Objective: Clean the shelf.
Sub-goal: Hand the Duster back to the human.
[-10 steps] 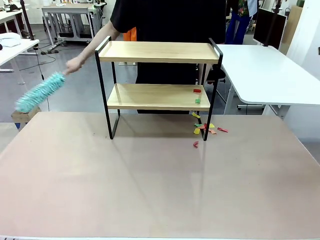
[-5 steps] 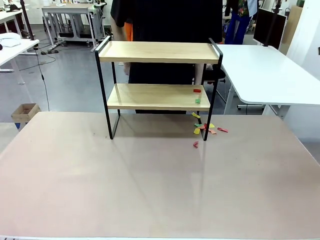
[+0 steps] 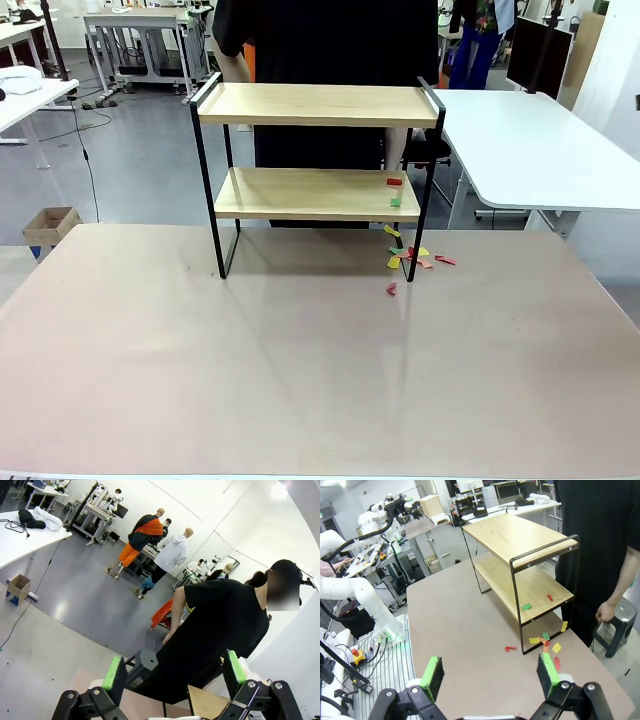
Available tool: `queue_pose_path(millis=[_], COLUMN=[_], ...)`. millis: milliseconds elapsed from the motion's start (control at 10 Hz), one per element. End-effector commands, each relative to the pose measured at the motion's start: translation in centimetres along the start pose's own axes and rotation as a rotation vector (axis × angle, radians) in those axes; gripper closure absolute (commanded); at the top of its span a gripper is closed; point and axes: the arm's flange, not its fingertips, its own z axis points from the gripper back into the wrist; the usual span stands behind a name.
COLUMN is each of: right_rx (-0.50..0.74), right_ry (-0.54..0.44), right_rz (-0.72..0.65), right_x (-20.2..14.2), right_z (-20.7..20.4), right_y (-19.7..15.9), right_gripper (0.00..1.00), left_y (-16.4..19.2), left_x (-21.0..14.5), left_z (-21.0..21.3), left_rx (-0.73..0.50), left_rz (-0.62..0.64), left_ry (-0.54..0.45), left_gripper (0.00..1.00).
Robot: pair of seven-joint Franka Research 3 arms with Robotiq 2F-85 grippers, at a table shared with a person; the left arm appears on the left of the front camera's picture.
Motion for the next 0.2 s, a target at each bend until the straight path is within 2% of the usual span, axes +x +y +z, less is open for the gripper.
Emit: queue_pose_path(millis=[0,100], right_rx=[0.002,0.002], right_ry=[0.01,0.01], right_rz=[0.009,0.009], right_x=[0.01,0.01], right_z=[0.11,0.11], right_y=[0.16,0.16], right_gripper=[0.0,0.0], left_y=[-0.08,-0.08], left_x=[-0.02,-0.02], left_z=[0.03,0.03], left_rx=[0.003,0.003], left_rz=[0.005,0.005], left_ry=[-0.011,-0.011], left_gripper=[0.0,0.0])
